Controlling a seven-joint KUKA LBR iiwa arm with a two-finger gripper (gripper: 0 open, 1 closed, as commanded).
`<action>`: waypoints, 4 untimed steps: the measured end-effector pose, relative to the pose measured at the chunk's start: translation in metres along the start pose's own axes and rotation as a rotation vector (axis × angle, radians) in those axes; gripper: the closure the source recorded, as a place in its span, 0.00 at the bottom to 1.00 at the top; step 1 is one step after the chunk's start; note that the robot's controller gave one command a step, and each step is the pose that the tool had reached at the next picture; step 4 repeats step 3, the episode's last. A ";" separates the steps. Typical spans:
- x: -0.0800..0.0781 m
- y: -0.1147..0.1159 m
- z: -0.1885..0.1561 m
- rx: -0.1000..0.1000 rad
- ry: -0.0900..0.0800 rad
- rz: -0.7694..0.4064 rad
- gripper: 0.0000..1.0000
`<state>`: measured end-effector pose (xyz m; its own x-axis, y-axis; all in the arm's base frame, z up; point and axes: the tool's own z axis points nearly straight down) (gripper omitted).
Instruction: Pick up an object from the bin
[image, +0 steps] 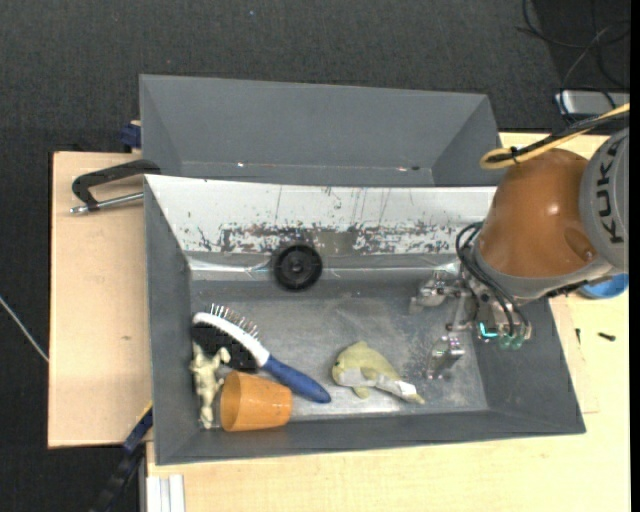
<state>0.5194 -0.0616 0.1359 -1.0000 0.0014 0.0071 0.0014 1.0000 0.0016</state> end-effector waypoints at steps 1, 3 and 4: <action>0.028 0.100 0.058 -0.001 -0.003 -0.415 0.00; 0.022 0.110 -0.085 0.004 -0.022 -0.426 1.00; 0.022 0.110 -0.085 0.004 -0.022 -0.426 1.00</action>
Offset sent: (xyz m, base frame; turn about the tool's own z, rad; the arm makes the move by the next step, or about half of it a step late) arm -0.0273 0.0968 -0.0572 -0.4117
